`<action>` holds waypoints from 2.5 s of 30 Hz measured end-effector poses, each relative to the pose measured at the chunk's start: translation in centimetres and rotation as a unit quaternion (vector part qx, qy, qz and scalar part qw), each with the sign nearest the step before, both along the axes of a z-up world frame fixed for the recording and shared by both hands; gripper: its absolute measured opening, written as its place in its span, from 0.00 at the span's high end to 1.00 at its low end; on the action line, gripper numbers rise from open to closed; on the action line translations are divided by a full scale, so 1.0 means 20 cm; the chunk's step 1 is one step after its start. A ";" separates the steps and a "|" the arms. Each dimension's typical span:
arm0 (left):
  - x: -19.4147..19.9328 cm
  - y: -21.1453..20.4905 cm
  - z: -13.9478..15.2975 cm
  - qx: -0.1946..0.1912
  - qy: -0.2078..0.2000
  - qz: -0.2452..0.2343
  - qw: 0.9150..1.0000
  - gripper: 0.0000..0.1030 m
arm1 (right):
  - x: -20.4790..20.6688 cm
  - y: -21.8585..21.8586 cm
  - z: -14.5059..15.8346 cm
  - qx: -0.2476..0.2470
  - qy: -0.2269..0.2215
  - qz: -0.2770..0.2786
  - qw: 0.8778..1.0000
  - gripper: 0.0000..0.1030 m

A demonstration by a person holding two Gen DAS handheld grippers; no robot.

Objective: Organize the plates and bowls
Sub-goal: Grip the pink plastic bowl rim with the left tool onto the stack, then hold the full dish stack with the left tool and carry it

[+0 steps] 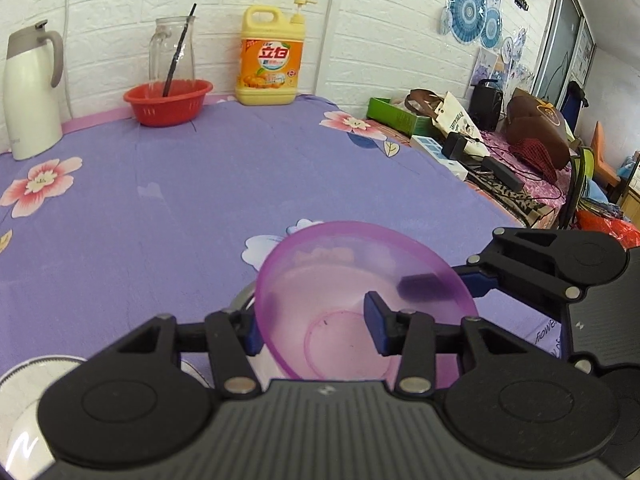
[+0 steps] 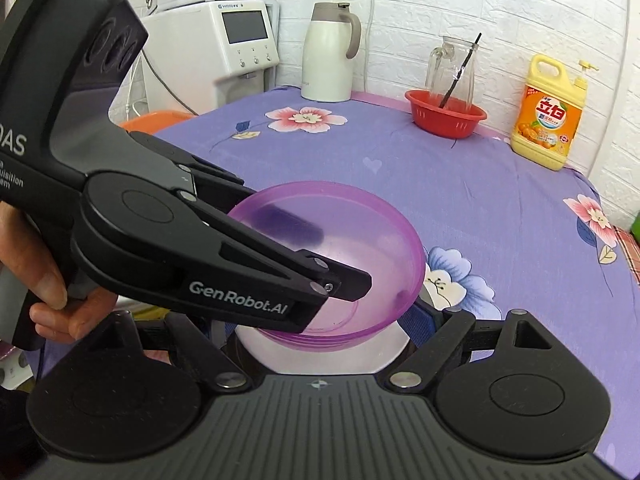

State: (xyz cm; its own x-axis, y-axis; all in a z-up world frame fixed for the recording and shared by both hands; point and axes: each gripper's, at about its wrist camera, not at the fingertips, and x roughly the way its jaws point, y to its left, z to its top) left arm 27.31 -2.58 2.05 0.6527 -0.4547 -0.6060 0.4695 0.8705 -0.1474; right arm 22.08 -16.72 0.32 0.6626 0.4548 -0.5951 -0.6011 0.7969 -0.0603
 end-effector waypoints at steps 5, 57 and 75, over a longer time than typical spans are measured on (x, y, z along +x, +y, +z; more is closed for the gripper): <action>0.00 0.01 -0.01 -0.005 0.002 0.003 1.000 0.33 | -0.03 -0.03 -0.01 0.006 -0.001 -0.006 1.000 0.00; 0.26 0.09 -0.17 0.027 0.109 -0.011 0.994 0.03 | 0.07 -0.07 -0.25 0.096 0.079 -0.253 0.960 0.00; 0.26 0.07 -0.17 0.033 0.117 0.000 0.993 0.03 | 0.02 -0.05 -0.24 0.138 0.063 -0.264 0.952 0.00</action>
